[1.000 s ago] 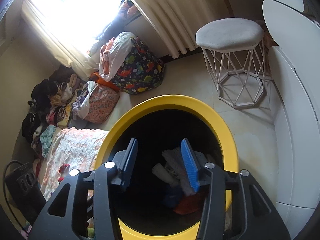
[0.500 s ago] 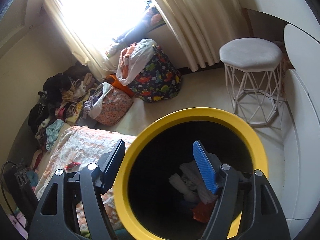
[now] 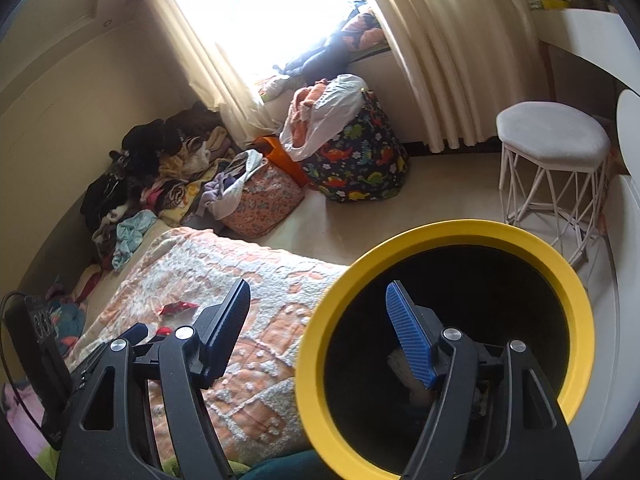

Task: Collect trash
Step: 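Withdraw both open tools from the bin toward the bed, then move both tools toward the red candy tube and wrappers on the bed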

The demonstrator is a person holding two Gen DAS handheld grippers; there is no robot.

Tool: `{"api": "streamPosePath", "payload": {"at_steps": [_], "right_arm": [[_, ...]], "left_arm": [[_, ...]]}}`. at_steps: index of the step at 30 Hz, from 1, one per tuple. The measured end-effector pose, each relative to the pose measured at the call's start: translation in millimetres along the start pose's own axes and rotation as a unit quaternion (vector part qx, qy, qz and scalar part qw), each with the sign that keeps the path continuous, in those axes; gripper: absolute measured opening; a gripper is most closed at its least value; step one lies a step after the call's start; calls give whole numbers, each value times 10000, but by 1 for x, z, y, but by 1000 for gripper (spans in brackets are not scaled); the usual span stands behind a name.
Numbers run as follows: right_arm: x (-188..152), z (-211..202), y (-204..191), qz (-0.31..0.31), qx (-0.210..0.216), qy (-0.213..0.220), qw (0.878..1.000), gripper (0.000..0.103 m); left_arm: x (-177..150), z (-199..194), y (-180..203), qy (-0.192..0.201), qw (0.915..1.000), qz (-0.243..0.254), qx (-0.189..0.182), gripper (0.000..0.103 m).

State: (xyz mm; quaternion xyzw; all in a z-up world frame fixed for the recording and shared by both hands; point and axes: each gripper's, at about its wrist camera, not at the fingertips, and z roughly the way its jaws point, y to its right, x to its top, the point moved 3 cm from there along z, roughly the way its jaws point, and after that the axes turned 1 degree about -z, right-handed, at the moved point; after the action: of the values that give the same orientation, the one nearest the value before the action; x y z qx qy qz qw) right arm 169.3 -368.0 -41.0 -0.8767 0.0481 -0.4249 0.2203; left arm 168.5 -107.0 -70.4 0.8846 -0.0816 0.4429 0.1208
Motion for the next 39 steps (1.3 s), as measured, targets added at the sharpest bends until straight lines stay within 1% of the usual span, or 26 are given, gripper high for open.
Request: {"api": "streamPosePath", "payload": {"at_steps": [5, 16, 23, 26, 30, 35, 37, 38, 39], "right_arm": [[-6, 6, -23, -190, 138, -77, 9997, 69], [-29, 29, -83, -641, 423, -418, 9962, 69], [-45, 42, -111, -801, 596, -665, 9928, 69], [-52, 51, -121, -833, 641, -798, 9912, 69], [-62, 67, -133, -854, 663, -974, 9894, 69], [-73, 89, -144, -979, 571, -1174, 9866, 69], [-77, 98, -147, -972, 539, -1253, 9859, 69], [-78, 101, -147, -963, 523, -1289, 9856, 69], [-80, 107, -150, -942, 519, -1338, 9852, 69]], "left_arm": [[-2, -8, -21, 45, 9998, -145, 163, 92], [-5, -20, -72, 125, 9970, -544, 539, 92], [-11, -28, -110, 141, 9923, -927, 807, 92], [-15, -31, -128, 143, 9892, -1125, 928, 92], [-24, -33, -151, 46, 9844, -1372, 1097, 92], [-35, -34, -176, -81, 9785, -1757, 1078, 92], [-39, -35, -184, -118, 9767, -1913, 966, 91], [-42, -35, -187, -142, 9759, -1975, 913, 90], [-44, -35, -189, -166, 9755, -2007, 882, 87]]}}
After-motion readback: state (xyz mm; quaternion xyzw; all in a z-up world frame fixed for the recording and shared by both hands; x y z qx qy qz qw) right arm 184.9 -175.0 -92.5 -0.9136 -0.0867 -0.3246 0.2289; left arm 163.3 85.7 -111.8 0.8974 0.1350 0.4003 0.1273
